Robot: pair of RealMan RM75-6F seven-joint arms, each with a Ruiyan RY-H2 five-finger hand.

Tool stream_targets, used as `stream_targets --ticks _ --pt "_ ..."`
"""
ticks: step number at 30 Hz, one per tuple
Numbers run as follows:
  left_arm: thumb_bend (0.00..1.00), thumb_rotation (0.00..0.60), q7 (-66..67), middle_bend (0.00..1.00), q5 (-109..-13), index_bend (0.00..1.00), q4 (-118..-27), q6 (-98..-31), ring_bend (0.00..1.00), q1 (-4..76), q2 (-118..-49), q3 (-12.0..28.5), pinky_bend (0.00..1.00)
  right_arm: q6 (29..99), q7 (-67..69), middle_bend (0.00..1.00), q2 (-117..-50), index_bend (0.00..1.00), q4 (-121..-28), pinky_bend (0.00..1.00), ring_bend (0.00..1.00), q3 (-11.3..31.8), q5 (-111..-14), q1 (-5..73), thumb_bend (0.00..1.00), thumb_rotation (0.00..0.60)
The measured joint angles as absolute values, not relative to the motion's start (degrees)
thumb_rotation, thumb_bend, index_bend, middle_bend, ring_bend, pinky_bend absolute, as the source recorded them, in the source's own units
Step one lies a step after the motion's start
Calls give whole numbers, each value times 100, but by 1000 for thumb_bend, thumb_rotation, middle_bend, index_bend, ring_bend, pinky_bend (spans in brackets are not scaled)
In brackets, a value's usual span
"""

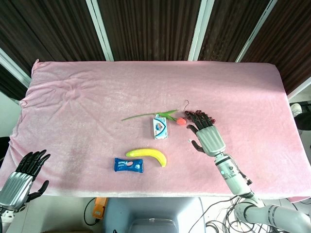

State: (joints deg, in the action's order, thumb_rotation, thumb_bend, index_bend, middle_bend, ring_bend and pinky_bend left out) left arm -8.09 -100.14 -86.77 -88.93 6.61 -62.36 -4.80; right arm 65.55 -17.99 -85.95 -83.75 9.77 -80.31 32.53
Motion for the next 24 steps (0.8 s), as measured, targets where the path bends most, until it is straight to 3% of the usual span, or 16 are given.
stream_targets --ticks 5,12,24 --pt "417 600 -838 0 -10009 0 -8666 -8941 0 635 -6228 -480 0 7205 -1494 0 -8518 0 -8586 0 0 1013 -8486 3152 219 600" --pt "417 600 -821 0 -10015 0 -8668 -8956 0 624 -6235 -480 0 7566 -1252 0 -8238 10 -8727 0 0 884 -8570 2797 218 600" --pt "417 600 -763 0 -9922 0 -8683 -8917 0 619 -6248 -445 0 8210 -1652 0 -7631 6 -8842 0 0 -64 -8270 1434 217 600"
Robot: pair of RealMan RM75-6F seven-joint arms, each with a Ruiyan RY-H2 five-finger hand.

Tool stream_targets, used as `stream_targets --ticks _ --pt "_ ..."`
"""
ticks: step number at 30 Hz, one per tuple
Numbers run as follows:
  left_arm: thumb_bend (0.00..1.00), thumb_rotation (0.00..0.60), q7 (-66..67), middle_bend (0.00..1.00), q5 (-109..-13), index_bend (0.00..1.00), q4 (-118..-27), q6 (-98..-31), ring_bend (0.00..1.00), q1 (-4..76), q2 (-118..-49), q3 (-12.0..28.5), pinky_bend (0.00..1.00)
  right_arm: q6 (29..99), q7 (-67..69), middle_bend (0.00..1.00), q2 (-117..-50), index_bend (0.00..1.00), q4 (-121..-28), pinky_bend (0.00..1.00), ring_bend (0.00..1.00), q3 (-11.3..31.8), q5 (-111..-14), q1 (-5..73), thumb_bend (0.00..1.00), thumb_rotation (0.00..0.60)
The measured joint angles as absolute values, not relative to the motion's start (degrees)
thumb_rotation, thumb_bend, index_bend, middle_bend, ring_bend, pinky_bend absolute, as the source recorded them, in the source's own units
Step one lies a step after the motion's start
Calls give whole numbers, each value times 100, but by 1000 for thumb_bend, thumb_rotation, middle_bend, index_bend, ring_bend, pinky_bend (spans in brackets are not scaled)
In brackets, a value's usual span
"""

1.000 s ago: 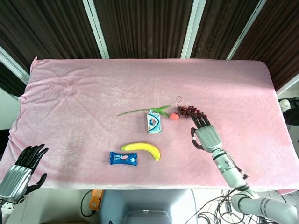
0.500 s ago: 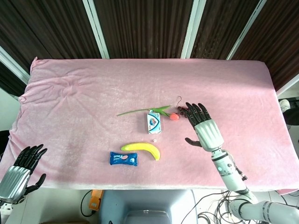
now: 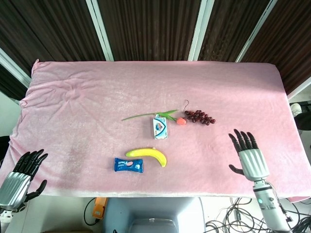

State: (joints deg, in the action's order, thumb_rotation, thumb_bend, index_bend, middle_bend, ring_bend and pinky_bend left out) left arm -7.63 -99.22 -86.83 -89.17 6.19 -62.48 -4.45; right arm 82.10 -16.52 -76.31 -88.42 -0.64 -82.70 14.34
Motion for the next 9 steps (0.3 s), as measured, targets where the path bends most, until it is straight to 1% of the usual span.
stream_targets --ticks 2,5,9 --pt "417 600 -721 0 -9926 0 -8692 -8914 0 621 -6258 -439 0 8302 -1538 0 -7554 11 -8766 0 0 -144 -8286 1294 217 600" --pt "417 600 -662 0 -9915 0 -8702 -8880 0 629 -6275 -432 0 8266 -1379 0 -7464 13 -8797 0 0 -172 -8405 1271 217 600" --pt "416 600 -619 0 -9915 0 -8720 -8867 0 633 -6285 -429 0 8389 -1302 0 -7450 13 -8770 0 0 -190 -8548 1252 217 600"
